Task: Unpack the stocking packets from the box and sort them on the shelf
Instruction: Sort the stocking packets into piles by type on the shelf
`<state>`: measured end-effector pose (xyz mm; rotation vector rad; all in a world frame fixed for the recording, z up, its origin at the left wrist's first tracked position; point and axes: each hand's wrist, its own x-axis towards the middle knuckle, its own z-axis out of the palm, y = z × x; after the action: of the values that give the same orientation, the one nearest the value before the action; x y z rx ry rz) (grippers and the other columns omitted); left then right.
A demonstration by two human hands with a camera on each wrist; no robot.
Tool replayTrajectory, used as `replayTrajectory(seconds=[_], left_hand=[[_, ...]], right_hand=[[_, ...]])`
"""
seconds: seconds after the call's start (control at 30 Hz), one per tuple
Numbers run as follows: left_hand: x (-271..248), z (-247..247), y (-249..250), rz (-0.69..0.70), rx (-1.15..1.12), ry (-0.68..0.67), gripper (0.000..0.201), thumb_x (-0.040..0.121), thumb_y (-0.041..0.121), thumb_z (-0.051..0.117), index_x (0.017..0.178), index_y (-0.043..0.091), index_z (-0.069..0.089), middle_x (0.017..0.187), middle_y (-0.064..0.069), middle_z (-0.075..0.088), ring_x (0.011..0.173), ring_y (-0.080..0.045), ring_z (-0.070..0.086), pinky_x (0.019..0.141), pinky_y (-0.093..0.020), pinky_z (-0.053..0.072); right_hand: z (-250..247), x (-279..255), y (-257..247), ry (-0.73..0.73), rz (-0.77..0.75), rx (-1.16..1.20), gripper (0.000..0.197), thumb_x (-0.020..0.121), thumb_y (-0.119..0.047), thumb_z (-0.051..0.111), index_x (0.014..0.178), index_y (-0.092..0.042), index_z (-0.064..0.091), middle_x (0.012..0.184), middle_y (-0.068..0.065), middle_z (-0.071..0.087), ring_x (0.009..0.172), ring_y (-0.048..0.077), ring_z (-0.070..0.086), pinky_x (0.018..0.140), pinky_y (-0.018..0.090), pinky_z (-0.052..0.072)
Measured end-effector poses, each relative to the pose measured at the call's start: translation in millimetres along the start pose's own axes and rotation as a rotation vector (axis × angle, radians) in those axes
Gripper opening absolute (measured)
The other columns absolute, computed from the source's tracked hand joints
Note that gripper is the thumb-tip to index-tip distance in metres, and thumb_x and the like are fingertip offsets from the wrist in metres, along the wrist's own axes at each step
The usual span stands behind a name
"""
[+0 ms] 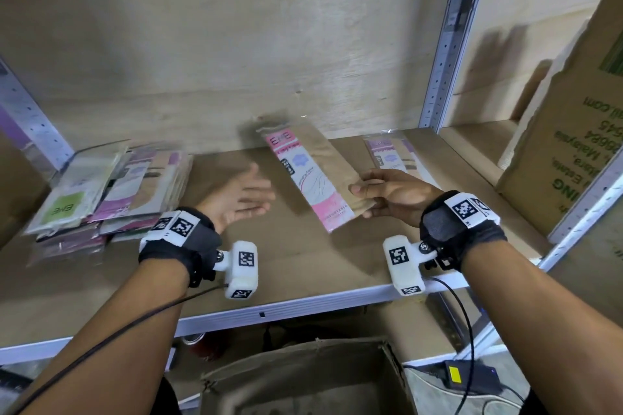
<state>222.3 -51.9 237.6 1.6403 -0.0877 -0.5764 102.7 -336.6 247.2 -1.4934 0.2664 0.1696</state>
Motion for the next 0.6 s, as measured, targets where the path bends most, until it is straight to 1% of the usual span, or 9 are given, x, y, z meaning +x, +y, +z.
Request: replayTrajectory(seconds=[0.07,0.1,0.13,0.2,0.27,0.37,0.47,0.53,0.6], left_hand=[[-6.1,22.5,-0.3,-0.018,0.074,-0.098,0.05,0.087,0.047,0.07,0.117,0.008,0.064,0.096,-0.011,0.078,0.086,-0.025,0.077,0.069,-0.029,0.062],[-9.2,34.0,-0.6,-0.02,0.087,-0.142,0.046,0.084,0.042,0.075,0.115,0.01,0.063,0.095,-0.011,0.078,0.088,-0.027,0.077,0.071,-0.03,0.062],[-11.9,44.7,-0.6,-0.017,0.086,-0.185,0.039,0.083,0.034,0.078,0.111,0.012,0.063,0.094,-0.011,0.079,0.088,-0.026,0.077,0.072,-0.03,0.062],[-14.7,61.2,0.2,0.004,0.082,-0.235,0.027,0.086,0.019,0.076,0.109,0.011,0.066,0.101,-0.011,0.078,0.085,-0.021,0.077,0.069,-0.027,0.062],[-14.6,71.1,1.0,0.034,0.093,-0.226,0.029,0.087,0.009,0.073,0.116,0.006,0.066,0.109,-0.011,0.076,0.083,-0.015,0.076,0.067,-0.022,0.06],[-11.9,79.6,2.4,0.071,0.103,-0.15,0.035,0.086,0.0,0.072,0.12,-0.003,0.063,0.108,-0.013,0.072,0.079,-0.013,0.072,0.063,-0.019,0.06],[-7.4,88.8,7.0,0.094,0.092,-0.051,0.041,0.082,-0.007,0.074,0.121,-0.01,0.059,0.11,-0.02,0.069,0.076,-0.016,0.07,0.056,-0.019,0.059],[-3.0,95.2,7.9,0.095,0.079,-0.026,0.043,0.08,-0.008,0.076,0.119,-0.008,0.057,0.102,-0.016,0.068,0.072,-0.015,0.07,0.053,-0.019,0.058],[0.4,100.1,7.5,0.068,0.102,-0.047,0.043,0.079,-0.007,0.078,0.118,-0.006,0.06,0.094,-0.01,0.069,0.073,-0.014,0.07,0.054,-0.02,0.059]], right_hand=[[6.2,4.4,0.9,0.038,-0.007,0.024,0.032,0.082,-0.011,0.077,0.112,-0.009,0.063,0.091,0.007,0.073,0.067,0.015,0.069,0.063,0.028,0.06],[10.2,6.4,1.5,0.055,-0.002,0.036,0.03,0.082,-0.01,0.077,0.108,-0.009,0.063,0.091,0.007,0.073,0.066,0.015,0.069,0.063,0.027,0.06],[14.0,7.5,2.3,0.071,0.007,0.043,0.026,0.082,-0.009,0.077,0.104,-0.01,0.062,0.091,0.008,0.072,0.066,0.015,0.069,0.062,0.027,0.06],[20.4,9.7,4.0,0.111,0.037,0.037,0.022,0.083,-0.006,0.075,0.099,-0.01,0.06,0.088,0.009,0.071,0.066,0.018,0.069,0.06,0.027,0.06],[23.5,11.3,4.9,0.168,0.078,-0.026,0.023,0.083,-0.005,0.075,0.099,-0.008,0.059,0.085,0.01,0.069,0.063,0.018,0.067,0.054,0.026,0.059],[20.5,14.2,3.8,0.267,0.123,-0.21,0.022,0.081,-0.01,0.078,0.095,-0.005,0.062,0.076,0.008,0.063,0.049,0.014,0.054,0.044,0.024,0.049],[13.2,17.6,1.3,0.33,0.135,-0.345,0.035,0.078,-0.018,0.082,0.102,0.003,0.067,0.076,0.01,0.062,0.048,0.015,0.049,0.047,0.024,0.043],[9.0,19.9,0.8,0.381,0.125,-0.423,0.039,0.076,-0.023,0.084,0.102,0.002,0.068,0.076,0.01,0.064,0.051,0.017,0.052,0.049,0.026,0.044],[6.6,21.1,1.1,0.432,0.117,-0.516,0.04,0.074,-0.027,0.085,0.1,-0.002,0.068,0.082,0.011,0.069,0.058,0.019,0.058,0.051,0.026,0.046]])
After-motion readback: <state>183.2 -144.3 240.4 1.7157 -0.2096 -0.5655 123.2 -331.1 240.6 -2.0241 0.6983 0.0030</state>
